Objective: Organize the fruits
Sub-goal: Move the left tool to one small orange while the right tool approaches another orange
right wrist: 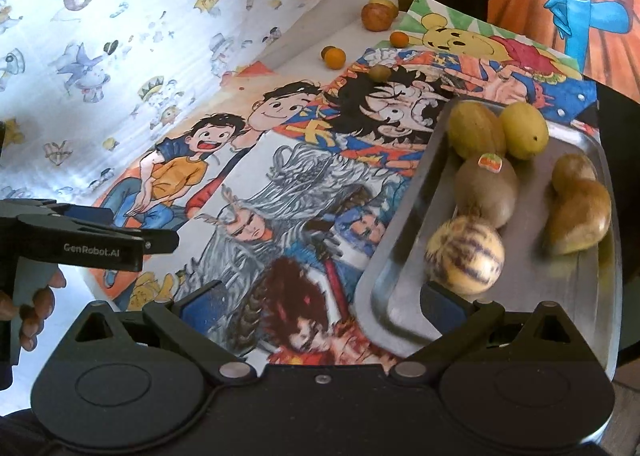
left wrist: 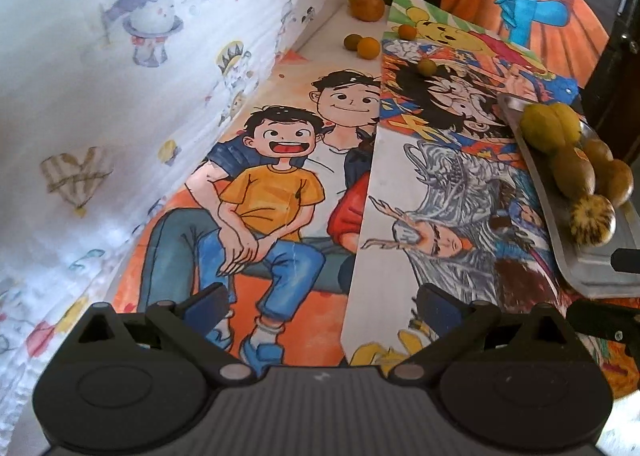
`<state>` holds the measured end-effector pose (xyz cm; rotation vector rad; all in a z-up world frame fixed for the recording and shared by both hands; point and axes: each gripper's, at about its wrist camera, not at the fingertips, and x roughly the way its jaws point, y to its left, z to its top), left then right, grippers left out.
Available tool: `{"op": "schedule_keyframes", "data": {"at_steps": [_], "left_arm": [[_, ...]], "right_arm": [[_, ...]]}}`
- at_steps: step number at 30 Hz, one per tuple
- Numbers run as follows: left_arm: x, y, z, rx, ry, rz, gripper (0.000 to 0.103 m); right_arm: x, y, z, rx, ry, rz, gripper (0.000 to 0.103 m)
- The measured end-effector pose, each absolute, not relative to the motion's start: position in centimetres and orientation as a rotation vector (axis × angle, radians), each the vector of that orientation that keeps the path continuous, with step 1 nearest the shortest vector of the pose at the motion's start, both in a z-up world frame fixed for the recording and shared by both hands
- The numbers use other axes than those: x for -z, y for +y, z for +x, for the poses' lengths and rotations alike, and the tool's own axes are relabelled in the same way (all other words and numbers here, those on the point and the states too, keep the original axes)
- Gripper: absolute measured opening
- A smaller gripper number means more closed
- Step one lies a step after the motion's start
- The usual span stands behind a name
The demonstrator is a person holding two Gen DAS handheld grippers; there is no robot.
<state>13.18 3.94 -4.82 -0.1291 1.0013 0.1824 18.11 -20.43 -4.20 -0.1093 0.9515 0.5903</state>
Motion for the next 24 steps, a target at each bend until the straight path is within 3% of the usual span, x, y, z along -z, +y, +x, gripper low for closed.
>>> {"op": "schedule_keyframes", "data": {"at_steps": [24], "left_arm": [[5.7, 2.1, 26.6, -0.292, 0.935, -0.160, 0.102]], "right_arm": [[2.6, -22.3, 32.9, -0.669, 0.839, -0.161, 0.102]]}}
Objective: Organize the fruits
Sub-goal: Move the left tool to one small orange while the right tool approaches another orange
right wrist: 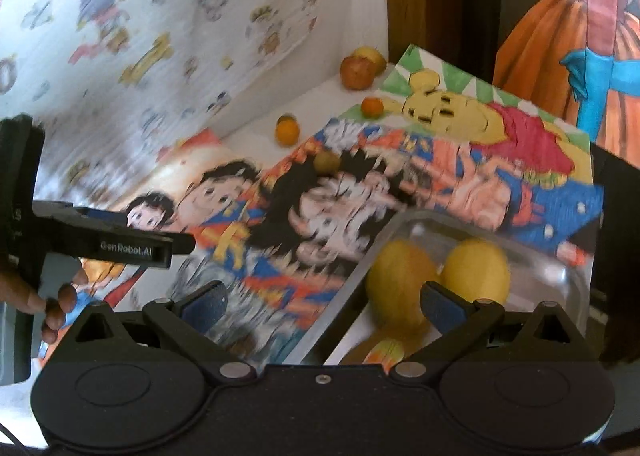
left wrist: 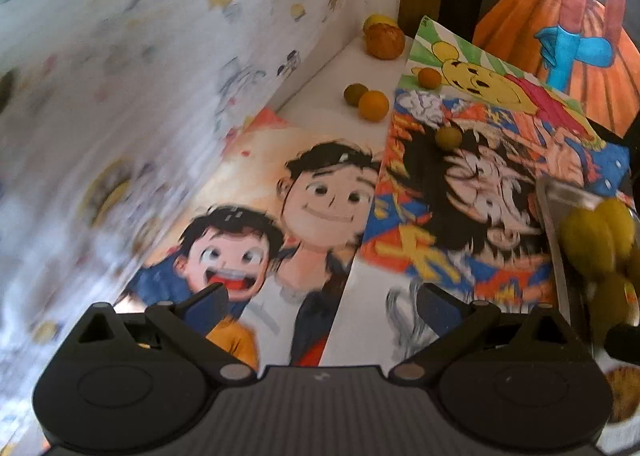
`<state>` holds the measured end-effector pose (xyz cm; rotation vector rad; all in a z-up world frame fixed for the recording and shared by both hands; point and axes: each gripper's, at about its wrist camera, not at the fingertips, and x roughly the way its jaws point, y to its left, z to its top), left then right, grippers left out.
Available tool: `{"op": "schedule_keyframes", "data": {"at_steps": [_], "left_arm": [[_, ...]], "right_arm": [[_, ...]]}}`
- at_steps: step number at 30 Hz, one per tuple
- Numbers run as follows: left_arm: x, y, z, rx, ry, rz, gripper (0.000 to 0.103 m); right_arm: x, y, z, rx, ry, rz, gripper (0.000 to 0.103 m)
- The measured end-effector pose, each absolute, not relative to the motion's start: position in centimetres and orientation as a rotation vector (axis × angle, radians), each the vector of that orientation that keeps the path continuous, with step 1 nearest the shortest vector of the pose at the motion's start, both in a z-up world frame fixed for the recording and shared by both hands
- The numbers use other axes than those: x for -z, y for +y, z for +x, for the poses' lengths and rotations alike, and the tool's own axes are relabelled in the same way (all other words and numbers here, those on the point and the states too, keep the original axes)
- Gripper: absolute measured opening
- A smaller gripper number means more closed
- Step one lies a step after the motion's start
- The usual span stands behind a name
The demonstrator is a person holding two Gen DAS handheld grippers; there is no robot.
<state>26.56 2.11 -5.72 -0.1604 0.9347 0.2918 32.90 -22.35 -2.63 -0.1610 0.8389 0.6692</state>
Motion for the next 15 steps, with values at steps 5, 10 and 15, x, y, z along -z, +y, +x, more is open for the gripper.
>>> {"op": "schedule_keyframes", "data": {"at_steps": [5, 10, 15], "left_arm": [[5.9, 2.0, 29.8, -0.303, 0.914, -0.166, 0.102], [5.8, 2.5, 33.1, -0.319, 0.886, -0.182, 0.102], [6.0, 3.8, 36.8, -0.354, 0.854, -0.231, 0.102]], "right_arm": [[1.9, -21.8, 37.9, -0.697, 0.794, -0.223, 0.102], [1.5, -20.9, 43.7, -0.758, 0.763, -0.289, 0.102], [2.0, -18.6, 49.8, -0.823, 0.761, -0.304, 0.102]]}}
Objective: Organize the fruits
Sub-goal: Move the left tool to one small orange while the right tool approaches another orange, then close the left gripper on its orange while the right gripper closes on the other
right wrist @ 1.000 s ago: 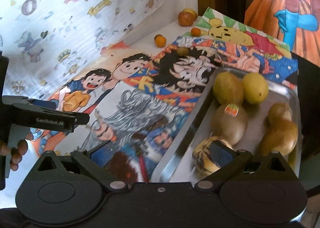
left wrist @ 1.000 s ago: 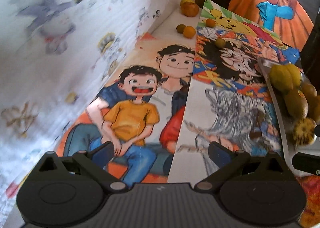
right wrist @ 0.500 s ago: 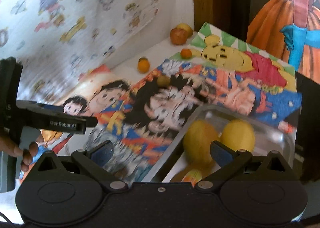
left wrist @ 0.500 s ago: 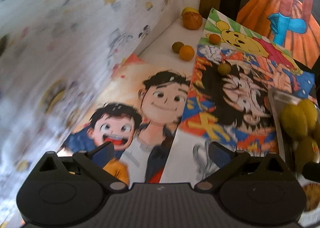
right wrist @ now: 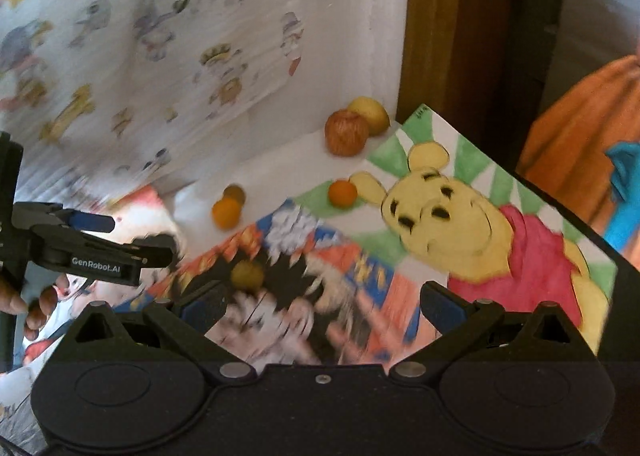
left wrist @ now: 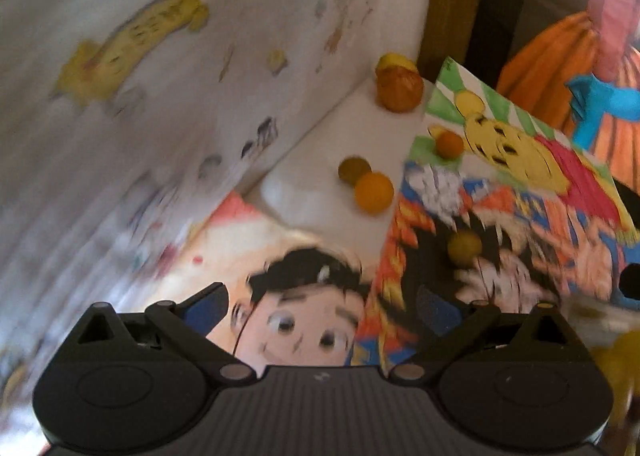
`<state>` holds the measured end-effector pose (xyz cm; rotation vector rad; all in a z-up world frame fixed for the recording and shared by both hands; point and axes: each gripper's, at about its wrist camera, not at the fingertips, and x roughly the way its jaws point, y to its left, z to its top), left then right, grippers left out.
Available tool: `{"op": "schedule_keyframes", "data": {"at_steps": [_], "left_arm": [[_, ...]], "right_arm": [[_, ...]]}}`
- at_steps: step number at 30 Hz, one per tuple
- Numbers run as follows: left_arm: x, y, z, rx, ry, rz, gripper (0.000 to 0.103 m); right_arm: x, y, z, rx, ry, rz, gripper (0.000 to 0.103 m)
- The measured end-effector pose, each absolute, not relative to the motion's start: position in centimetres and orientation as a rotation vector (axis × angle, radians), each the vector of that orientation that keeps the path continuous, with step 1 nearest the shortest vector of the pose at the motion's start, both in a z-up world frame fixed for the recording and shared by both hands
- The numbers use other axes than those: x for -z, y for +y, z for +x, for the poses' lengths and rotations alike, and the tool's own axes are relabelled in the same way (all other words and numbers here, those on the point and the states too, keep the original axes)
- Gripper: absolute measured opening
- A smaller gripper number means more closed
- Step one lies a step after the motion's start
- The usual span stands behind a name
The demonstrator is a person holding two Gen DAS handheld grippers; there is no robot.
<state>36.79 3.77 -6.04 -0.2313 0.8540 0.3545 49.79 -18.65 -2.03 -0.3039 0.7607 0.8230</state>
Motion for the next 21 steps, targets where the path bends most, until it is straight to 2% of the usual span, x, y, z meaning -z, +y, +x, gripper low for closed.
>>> {"op": "schedule_keyframes", "data": {"at_steps": [5, 12, 15, 21], "left_arm": [[6.4, 4.9, 40.2, -0.404, 0.829, -0.309, 0.102], [7.3, 5.2, 43.5, -0.395, 0.819, -0.369, 0.102], [7.6, 4.8, 44.1, -0.366, 0.809, -0.343, 0.098], [8.5, 4.7, 45.1, -0.345, 0.814, -0.347, 0.081]], "right_arm": [[3.9, -15.7, 55.2, -0.833, 0.781, -0.285, 0.101], [6.7, -11.5, 58.6, -0.870, 0.805, -0.304, 0.091], [7.6, -10.1, 59.3, -0.884, 0.809, -0.316, 0.084], [8.9, -8.3, 60.9, -0.879, 0.830, -0.293, 0.072]]}}
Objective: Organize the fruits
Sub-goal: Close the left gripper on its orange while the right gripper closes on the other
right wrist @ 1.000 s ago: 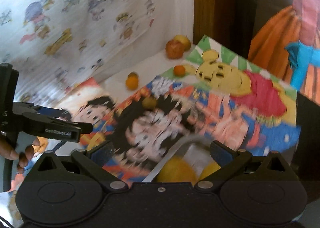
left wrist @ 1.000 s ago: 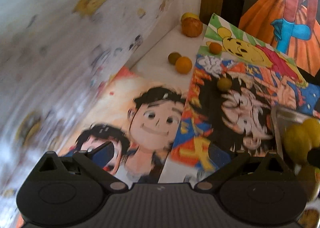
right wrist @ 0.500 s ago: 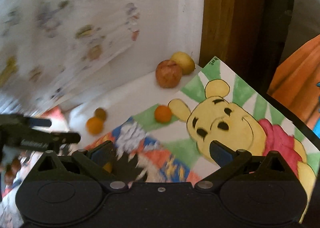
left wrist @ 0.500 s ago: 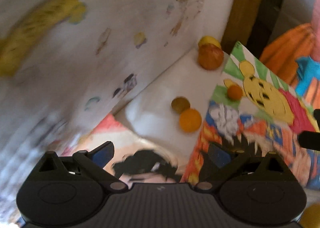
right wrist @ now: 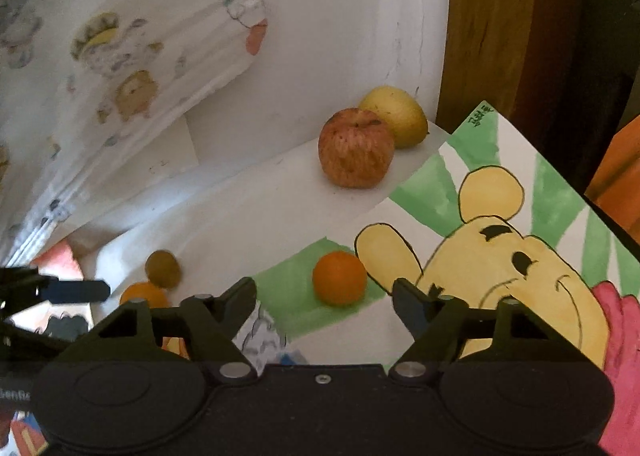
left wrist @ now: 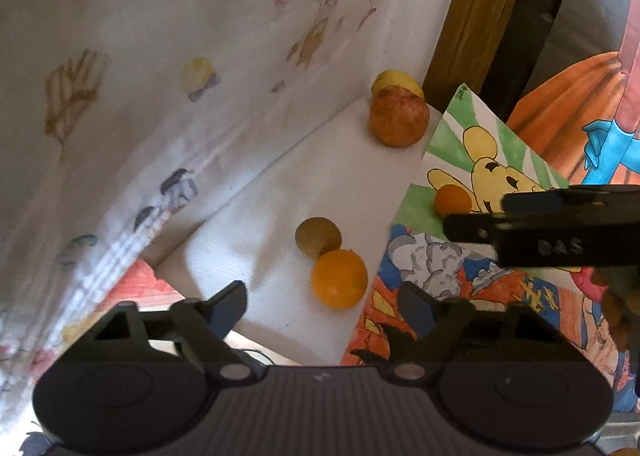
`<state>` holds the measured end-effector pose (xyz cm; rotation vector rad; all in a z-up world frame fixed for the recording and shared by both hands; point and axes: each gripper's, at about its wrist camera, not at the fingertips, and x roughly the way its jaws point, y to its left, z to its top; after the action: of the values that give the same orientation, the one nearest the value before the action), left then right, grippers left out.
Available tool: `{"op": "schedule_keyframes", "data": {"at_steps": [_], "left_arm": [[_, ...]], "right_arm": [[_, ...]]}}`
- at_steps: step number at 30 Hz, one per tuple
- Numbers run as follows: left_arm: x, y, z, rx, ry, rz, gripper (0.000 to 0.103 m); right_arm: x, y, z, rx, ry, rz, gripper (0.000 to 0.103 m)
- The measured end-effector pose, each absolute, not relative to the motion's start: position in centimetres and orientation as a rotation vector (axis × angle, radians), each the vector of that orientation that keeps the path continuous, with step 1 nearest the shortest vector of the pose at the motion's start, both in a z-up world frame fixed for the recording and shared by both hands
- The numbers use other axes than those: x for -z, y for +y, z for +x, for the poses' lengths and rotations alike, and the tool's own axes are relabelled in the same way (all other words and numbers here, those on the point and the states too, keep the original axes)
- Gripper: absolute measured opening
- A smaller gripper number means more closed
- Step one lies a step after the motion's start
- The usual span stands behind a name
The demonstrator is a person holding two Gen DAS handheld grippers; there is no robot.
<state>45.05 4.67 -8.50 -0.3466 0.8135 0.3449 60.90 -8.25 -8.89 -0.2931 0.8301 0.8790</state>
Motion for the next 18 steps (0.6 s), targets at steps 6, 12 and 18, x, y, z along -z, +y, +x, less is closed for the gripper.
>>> {"op": "schedule_keyframes", "data": {"at_steps": [6, 12, 18], "left_arm": [[8.64, 5.13, 45.43, -0.358, 0.805, -0.376, 0.071], [8.53, 5.37, 45.66, -0.344, 0.799, -0.401, 0.060], [8.45, 5.31, 45.72, -0.352, 0.803, -0.402, 0.047]], "right_arm": [[9.70, -7.33, 61.50, -0.860, 0.849, -0.276, 0.058], [9.84, -7.48, 61.72, -0.828, 0.852, -0.249, 0.037], [9.71, -7.74, 61.27, -0.821, 0.858, -0.237, 0.035]]}}
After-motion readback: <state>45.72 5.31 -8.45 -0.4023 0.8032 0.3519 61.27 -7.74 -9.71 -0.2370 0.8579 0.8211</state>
